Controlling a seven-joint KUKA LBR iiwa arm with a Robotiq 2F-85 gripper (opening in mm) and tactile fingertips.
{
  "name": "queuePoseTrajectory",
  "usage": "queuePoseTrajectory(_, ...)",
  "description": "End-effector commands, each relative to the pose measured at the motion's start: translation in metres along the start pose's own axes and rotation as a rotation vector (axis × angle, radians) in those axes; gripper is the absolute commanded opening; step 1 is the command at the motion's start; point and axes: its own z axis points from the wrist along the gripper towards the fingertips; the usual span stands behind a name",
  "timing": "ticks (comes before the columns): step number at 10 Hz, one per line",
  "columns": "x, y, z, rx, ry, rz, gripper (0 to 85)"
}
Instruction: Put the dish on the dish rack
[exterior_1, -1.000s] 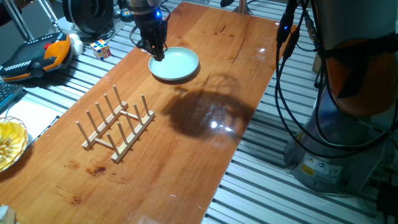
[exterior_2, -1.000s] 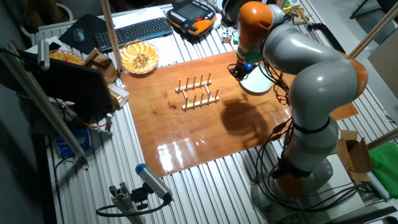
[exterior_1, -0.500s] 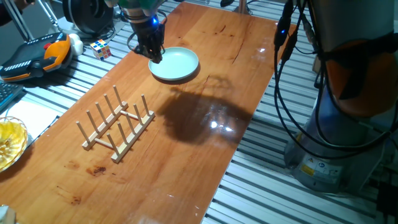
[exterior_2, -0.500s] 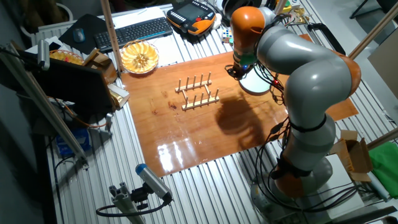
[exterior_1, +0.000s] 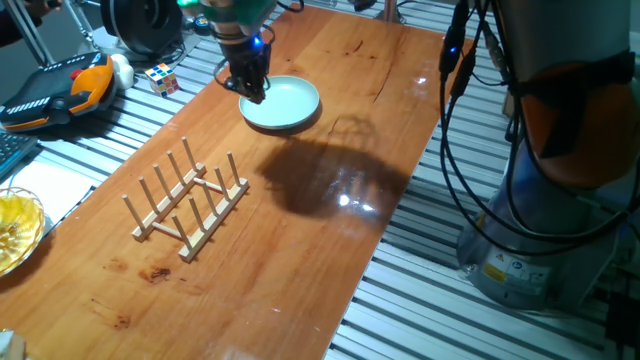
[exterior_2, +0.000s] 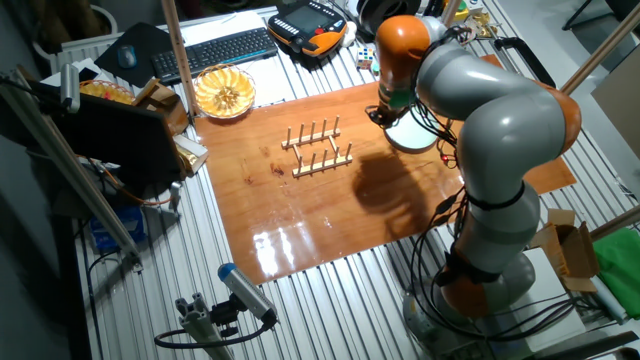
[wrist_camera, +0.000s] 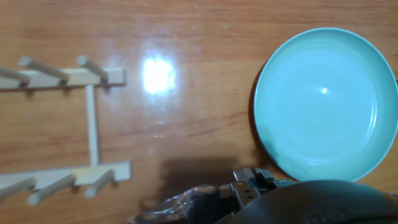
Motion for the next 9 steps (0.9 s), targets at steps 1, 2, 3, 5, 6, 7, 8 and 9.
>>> queuePoseTrajectory(1, -0.002, -0.002, 0.009, 0.017, -0.006, 0.006, 0.7)
queuePoseTrajectory(2, -0.005, -0.007, 0.018, 0.05, -0.02, 0.008, 0.7)
queuePoseTrajectory(3, -0.007, -0.011, 0.023, 0.072, -0.027, 0.003, 0.7)
queuePoseTrajectory(5, -0.006, -0.015, 0.025, 0.109, -0.03, -0.005, 0.7)
queuePoseTrajectory(6, -0.006, -0.016, 0.026, 0.114, -0.03, -0.006, 0.7)
queuePoseTrajectory(7, -0.007, -0.016, 0.027, 0.121, -0.036, -0.012, 0.7)
queuePoseTrajectory(8, -0.008, -0.016, 0.03, 0.132, -0.041, -0.015, 0.7)
queuePoseTrajectory(9, -0.009, -0.016, 0.034, 0.135, -0.038, -0.017, 0.7)
